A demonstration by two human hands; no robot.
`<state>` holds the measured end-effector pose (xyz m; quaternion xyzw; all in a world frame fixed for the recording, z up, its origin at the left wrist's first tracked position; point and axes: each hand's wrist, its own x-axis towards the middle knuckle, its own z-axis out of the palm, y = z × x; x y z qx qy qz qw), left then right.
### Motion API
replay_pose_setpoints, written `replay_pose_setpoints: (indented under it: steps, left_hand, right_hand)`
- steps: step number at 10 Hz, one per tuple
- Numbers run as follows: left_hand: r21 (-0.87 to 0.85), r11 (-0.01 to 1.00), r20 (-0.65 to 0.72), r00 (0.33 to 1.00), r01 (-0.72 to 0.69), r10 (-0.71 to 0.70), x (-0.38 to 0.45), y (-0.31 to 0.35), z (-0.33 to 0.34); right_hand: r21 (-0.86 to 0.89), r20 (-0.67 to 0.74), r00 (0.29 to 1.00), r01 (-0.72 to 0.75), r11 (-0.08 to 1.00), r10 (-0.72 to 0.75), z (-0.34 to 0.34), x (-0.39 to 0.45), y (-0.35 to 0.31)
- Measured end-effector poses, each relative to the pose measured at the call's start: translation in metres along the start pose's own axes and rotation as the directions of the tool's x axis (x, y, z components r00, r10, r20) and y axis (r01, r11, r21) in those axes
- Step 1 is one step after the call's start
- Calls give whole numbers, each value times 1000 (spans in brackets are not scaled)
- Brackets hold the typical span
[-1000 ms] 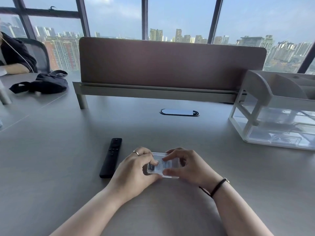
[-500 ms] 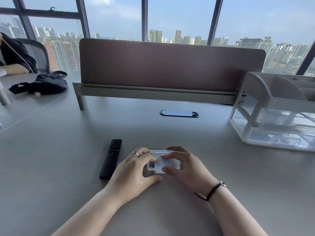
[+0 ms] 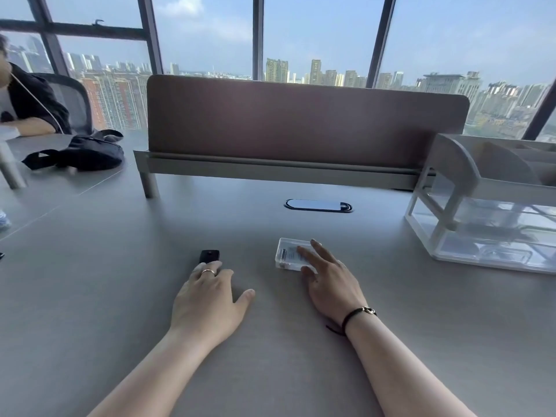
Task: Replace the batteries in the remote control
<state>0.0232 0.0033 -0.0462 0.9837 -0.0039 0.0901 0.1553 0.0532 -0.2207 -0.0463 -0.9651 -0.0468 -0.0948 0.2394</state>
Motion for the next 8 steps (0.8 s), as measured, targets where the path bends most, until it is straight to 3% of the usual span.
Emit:
replay_pose_setpoints:
  steps: [4,7,8]
  left_hand:
    - [-161,969,-128,977,-188,169,-5,-6,15]
    - [-112,964,-235,949,-240,208,-10,-4,10]
    - [-61,912,-319,874,-405,366,-16,7,11]
  right_hand:
    - [-3,10,1000,-18,1000,18,-1,-1,0]
    - [-23,20,999,-49,999,50,-5,-23,0]
    - [-3,-11,999,-45,999,45,-7,-40,2]
